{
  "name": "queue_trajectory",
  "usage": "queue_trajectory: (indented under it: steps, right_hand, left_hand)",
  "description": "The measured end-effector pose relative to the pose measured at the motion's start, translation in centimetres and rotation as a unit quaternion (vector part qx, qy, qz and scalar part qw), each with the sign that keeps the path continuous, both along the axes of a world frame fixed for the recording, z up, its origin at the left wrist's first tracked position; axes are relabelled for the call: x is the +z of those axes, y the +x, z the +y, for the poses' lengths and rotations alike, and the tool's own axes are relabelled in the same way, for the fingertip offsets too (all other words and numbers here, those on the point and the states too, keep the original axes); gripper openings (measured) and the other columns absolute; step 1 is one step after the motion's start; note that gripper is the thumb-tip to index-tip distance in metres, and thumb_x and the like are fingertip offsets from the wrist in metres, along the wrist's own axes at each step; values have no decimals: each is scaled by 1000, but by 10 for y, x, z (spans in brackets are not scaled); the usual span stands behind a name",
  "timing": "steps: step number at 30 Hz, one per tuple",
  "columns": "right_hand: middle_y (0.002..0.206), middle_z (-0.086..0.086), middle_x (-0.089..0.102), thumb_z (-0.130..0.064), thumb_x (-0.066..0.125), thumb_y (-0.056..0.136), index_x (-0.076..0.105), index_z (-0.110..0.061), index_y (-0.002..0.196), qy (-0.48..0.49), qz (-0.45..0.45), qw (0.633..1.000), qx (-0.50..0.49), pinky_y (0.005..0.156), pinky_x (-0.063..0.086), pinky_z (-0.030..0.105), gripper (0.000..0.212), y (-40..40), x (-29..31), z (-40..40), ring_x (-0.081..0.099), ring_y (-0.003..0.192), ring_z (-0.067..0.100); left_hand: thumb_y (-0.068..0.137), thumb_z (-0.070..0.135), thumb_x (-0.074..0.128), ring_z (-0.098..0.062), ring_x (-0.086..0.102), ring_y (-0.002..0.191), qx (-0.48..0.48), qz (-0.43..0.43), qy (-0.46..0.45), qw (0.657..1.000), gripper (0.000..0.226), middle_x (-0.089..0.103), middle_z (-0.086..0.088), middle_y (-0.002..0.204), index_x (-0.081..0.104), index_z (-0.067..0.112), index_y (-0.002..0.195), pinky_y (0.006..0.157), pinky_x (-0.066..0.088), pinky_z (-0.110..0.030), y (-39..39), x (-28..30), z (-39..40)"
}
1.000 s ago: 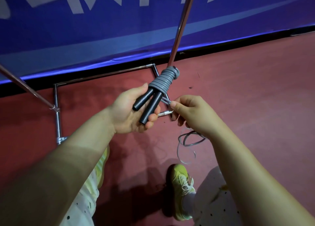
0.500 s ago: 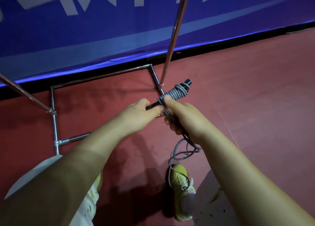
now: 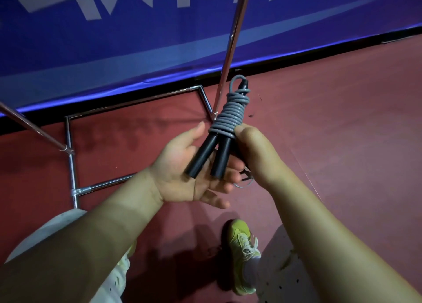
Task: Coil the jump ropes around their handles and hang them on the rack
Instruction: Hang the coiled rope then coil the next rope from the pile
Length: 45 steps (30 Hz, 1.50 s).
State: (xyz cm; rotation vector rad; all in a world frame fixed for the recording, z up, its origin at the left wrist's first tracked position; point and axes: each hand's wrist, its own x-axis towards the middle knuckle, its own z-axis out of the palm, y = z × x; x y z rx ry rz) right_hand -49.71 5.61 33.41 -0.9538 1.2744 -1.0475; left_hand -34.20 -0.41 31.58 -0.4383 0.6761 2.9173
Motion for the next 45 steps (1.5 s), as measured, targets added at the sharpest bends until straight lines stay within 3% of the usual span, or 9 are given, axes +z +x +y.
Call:
queue_trajectory:
  steps: [6,9,14,18,25,30,36,39,45]
  right_hand:
    - [64,-8,60,-42,52,71,52,-16,94,48,-69,994,74,42,28,20,35,-12,-1,1,47,52,9]
    - [85,1,62,-30,62,67,56,-17,103,44,-44,994,89,40,30,19,39,-19,4,3,49,57,14]
    - [65,-5,54,-6,68,86,59,-15,85,15,140,989,42,44,35,16,13,-9,6,1,43,46,4]
    - [57,-5,60,-15,61,93,63,-4,79,24,207,978,10,47,38,18,18,-9,8,-2,47,50,10]
    - [54,-4,56,-21,54,97,62,8,85,51,212,975,47,60,45,31,33,-2,7,0,51,54,15]
    - [50,-7,52,-19,51,99,63,5,86,69,182,980,41,60,43,32,29,-5,4,1,46,54,17]
    - [63,2,58,-12,58,76,59,-12,79,129,77,986,71,52,47,24,3,-16,1,1,54,58,17]
    - [76,4,67,-22,47,65,63,-14,88,187,96,973,96,54,46,26,29,-24,-7,3,65,69,22]
    - [57,7,57,-29,51,94,62,-10,75,194,278,940,50,51,38,27,29,-33,-17,3,48,52,22]
  left_hand:
    - [80,65,29,-3,34,34,38,-79,-46,995,66,52,-1,58,68,12,75,45,37,-19,3,16,-7]
    - [83,63,32,-3,39,37,51,-36,-35,997,62,55,1,60,69,13,80,48,39,-20,17,21,-21]
    - [80,61,31,-3,33,32,76,-104,-94,987,62,52,-1,54,70,13,70,44,34,-19,22,29,-21]
    - [76,58,34,-5,30,32,104,-158,-113,976,59,50,-3,55,68,10,68,44,34,-20,21,33,-23]
    - [98,49,26,-8,33,35,136,-292,-296,899,58,56,-7,59,61,8,78,46,38,-23,9,23,-16]
    - [100,44,31,-8,41,46,162,-302,-375,861,39,59,-3,64,60,20,92,70,53,-37,3,21,-8]
    - [100,43,33,-9,39,52,219,-279,-323,878,31,56,2,67,58,25,96,74,53,-40,2,23,-14]
    - [101,45,31,-9,34,48,273,-308,-285,866,35,53,-1,69,56,23,91,75,51,-40,6,19,-25]
    - [101,48,31,-8,32,44,384,-321,-236,833,34,51,-1,68,54,24,93,75,49,-39,23,11,-45]
